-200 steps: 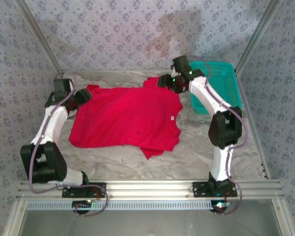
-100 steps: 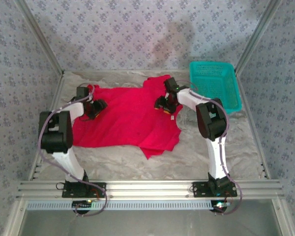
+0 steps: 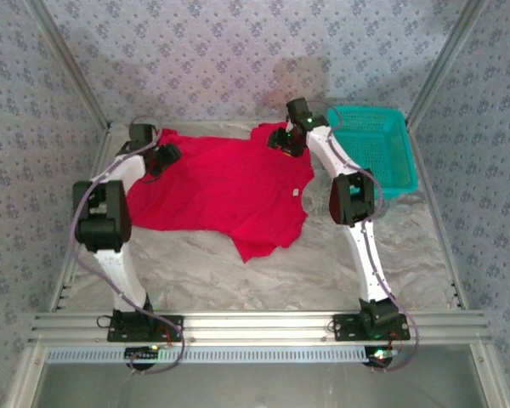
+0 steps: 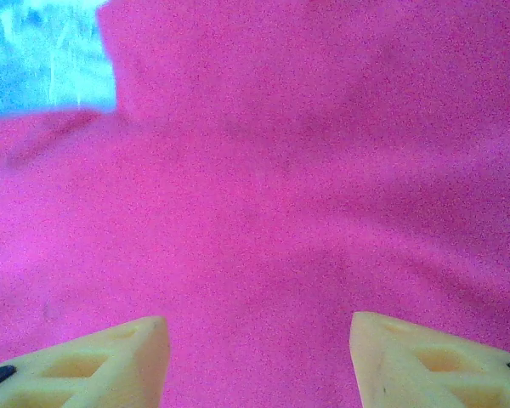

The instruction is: Fold the inside-out t-shirt

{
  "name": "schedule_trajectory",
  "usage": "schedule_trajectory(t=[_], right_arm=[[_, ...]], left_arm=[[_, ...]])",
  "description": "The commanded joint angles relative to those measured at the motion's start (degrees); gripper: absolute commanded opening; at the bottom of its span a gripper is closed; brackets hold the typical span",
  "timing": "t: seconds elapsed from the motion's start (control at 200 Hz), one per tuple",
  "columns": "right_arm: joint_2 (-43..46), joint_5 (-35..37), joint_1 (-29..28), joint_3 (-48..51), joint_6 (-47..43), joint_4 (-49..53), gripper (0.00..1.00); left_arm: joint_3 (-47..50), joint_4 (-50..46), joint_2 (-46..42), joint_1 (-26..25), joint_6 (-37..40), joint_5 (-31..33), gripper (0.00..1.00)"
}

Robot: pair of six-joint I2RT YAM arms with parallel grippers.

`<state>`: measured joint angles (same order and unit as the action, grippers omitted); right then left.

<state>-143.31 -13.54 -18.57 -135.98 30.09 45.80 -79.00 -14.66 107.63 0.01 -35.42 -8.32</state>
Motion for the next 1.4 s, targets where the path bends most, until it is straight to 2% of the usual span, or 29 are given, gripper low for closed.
schedule_trajectory(t=[0.0, 0.105, 0.205, 0.375, 0.53, 0.77, 1.039, 1.084, 1.294, 1.394], right_arm=[[18.5, 2.3, -3.1, 15.0, -3.8, -0.6, 0.6], [32.9, 3.8, -4.9, 34.5, -2.7, -7.7, 0.59], [42.7, 6.3, -7.9, 47.1, -1.5, -11.1, 0.57], [52.7, 8.5, -12.7, 62.4, 1.0, -15.1, 0.54], [57.4, 6.2, -13.8, 73.9, 3.6, -17.3, 0.53], [58.1, 4.2, -18.2, 79.9, 5.3, -17.6, 0.53], [57.3, 2.3, -25.3, 83.3, 11.3, -19.8, 0.59], [57.0, 2.5, -26.2, 83.0, 12.0, -19.3, 0.61], [53.0, 2.7, -30.5, 82.3, 15.8, -19.1, 0.65], [47.6, 3.6, -30.5, 79.7, 16.9, -20.6, 0.65]], left_arm=[[6.0, -9.7, -16.1, 1.6, 2.7, 6.4, 0.65], [14.6, -15.2, -22.7, 6.4, 1.1, 5.2, 0.61], [22.9, -14.1, -26.8, 12.2, -0.9, 3.3, 0.61], [29.6, -11.1, -28.6, 18.9, -2.2, 1.5, 0.59], [30.2, -9.5, -24.8, 19.4, -2.6, -0.5, 0.57], [30.9, -3.6, -21.2, 19.4, -5.2, -1.9, 0.47], [31.4, 1.2, -15.4, 19.2, -8.0, -6.8, 0.5], [31.8, 2.1, -14.9, 19.1, -8.1, -7.2, 0.45], [32.1, 2.4, -15.7, 19.2, -7.9, -7.6, 0.0], [31.9, 1.3, -19.3, 19.2, -8.4, -6.8, 0.0]])
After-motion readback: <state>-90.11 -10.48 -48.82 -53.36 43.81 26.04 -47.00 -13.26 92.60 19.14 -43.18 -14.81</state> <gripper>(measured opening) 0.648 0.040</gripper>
